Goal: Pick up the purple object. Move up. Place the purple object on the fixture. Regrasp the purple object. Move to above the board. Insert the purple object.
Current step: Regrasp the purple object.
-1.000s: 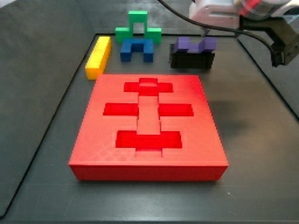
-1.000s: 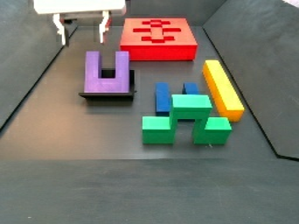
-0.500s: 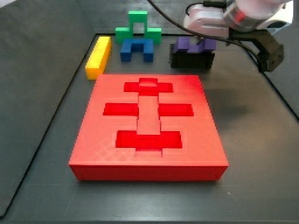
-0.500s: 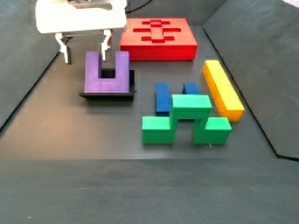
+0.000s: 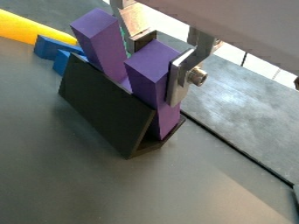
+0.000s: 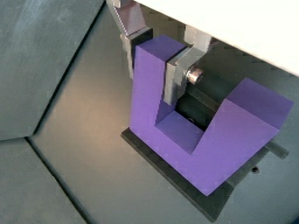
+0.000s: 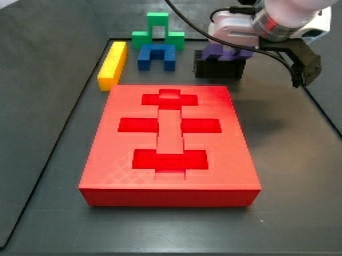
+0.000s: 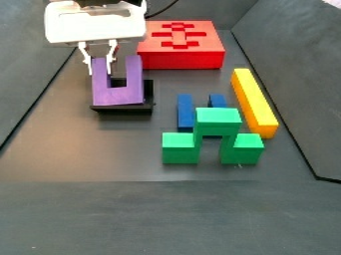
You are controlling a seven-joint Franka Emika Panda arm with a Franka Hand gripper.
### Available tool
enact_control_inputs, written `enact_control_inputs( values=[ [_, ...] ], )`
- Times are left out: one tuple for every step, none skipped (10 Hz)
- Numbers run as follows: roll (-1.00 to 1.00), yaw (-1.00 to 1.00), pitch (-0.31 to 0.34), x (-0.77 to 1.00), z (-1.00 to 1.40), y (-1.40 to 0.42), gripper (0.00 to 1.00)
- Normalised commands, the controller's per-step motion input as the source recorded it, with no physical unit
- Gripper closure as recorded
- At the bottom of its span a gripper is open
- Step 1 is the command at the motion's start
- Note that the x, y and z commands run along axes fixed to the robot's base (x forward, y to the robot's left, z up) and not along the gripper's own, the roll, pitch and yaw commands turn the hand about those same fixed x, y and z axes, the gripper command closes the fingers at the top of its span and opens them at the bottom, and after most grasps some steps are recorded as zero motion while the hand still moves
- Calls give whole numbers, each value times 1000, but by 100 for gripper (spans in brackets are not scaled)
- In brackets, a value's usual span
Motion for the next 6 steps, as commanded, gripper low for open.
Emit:
enact_control_inputs(
  values=[
    [0, 0, 0, 0, 0, 0, 100],
    [0, 0, 0, 0, 0, 0, 100],
    [0, 0, 0, 0, 0, 0, 100],
    [0, 0, 0, 0, 0, 0, 100],
    [0, 0, 0, 0, 0, 0, 100],
    [0, 0, 0, 0, 0, 0, 100]
  ],
)
